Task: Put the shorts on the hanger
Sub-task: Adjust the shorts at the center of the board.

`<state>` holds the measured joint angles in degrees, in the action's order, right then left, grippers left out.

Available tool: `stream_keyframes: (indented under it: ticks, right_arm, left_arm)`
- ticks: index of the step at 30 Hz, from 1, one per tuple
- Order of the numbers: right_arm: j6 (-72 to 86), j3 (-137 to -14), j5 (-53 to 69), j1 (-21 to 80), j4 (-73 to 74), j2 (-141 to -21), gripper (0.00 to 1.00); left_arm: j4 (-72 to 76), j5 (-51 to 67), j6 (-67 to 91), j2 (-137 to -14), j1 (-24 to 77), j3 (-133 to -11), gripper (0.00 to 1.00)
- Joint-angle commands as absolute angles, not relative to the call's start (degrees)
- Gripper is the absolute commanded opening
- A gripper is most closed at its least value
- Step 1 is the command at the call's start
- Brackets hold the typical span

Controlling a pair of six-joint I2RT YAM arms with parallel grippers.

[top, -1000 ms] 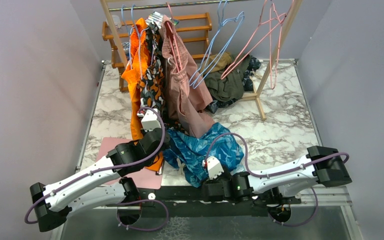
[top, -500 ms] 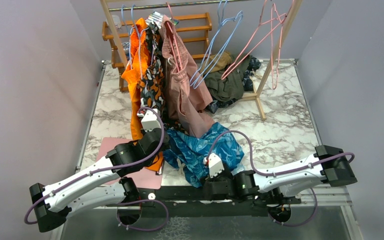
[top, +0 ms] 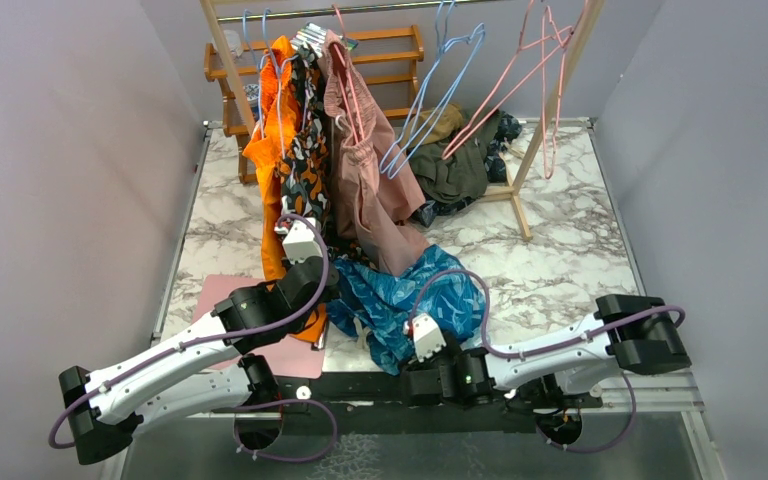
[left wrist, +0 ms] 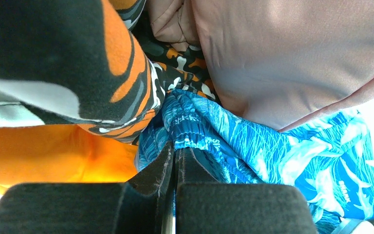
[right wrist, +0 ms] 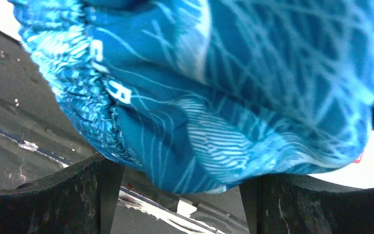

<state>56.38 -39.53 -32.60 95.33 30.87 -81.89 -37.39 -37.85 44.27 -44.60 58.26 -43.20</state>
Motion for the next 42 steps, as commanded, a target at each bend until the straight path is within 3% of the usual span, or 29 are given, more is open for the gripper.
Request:
stream_keyframes:
  ticks: [1,10,16,29,36,40,42]
  right_arm:
    - [64.1,-41.5,-37.9,95.8,37.6,-82.1,0.80]
    - [62.5,-42.7,-42.1,95.9,39.8,-71.5,0.69]
    - [63.5,-41.3,-44.5,95.8,41.4,-67.3,0.49]
    - [60.8,-41.0,-44.3,88.8,41.9,-67.4,0.45]
    - [49.5,-43.2,-44.8,79.7,38.7,-61.1,0.22]
    - [44.4,-48.2,-47.0,78.9,40.5,-59.0,0.01]
    - [42.5,-51.1,-48.0,78.8,41.9,-58.6,0.01]
  left_arm:
    - [-36.2,-37.4,43.8,-43.7,58.4,-42.5,0.00]
    - [-36.3,-37.1,43.4,-42.6,58.4,-42.5,0.00]
    - [-36.2,-36.3,43.9,-42.6,58.4,-42.4,0.00]
    - [-36.1,-34.6,44.1,-42.5,58.3,-43.3,0.00]
    - [-36.0,-31.5,42.9,-41.1,58.4,-46.1,0.00]
    - [-35.8,-29.0,41.6,-39.5,58.4,-48.5,0.00]
    - [-35.2,-27.6,40.6,-38.7,58.4,-49.7,0.00]
